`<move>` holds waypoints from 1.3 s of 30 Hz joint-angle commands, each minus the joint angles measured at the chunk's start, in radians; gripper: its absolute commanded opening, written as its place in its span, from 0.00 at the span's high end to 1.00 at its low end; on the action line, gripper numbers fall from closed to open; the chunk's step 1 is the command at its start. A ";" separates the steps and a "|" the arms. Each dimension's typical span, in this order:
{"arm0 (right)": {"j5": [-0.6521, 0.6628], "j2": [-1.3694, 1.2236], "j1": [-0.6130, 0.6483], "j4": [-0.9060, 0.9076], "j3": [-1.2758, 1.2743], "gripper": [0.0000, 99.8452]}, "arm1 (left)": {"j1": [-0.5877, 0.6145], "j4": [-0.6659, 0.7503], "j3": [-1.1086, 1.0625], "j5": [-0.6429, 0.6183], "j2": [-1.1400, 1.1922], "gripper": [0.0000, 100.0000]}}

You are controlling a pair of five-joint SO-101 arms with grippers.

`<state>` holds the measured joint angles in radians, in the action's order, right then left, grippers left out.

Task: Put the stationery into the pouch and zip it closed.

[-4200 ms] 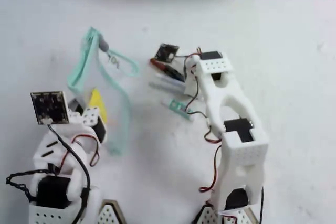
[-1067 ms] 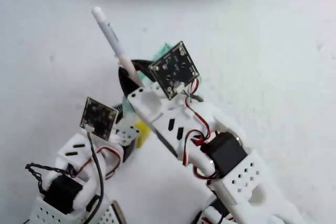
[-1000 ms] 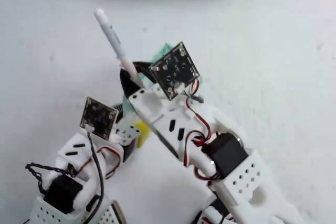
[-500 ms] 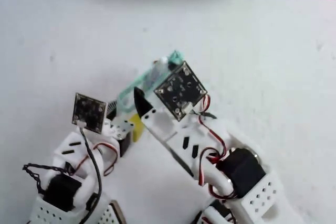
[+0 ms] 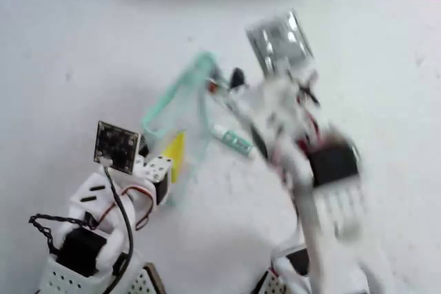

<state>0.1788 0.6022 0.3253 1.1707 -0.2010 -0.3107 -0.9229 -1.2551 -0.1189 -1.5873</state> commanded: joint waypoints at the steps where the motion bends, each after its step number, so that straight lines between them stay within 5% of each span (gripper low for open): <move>1: 0.041 -0.147 -0.110 0.004 0.037 0.97 | 0.004 0.031 0.006 0.083 -0.007 0.97; 11: 0.273 -0.547 -0.113 -0.047 0.020 0.93 | 0.004 0.031 0.006 0.086 -0.007 0.98; 26: 0.281 -0.906 -0.070 -0.265 0.041 0.92 | 0.174 0.066 0.006 -0.025 -0.007 0.98; 39: 0.279 -1.095 -0.070 -0.196 0.233 0.99 | 0.168 0.060 0.006 -0.023 -0.007 0.98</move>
<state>0.4534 -0.4872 0.2455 0.9728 -0.0169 -0.1511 -0.8938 -1.2566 -0.1358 -1.5858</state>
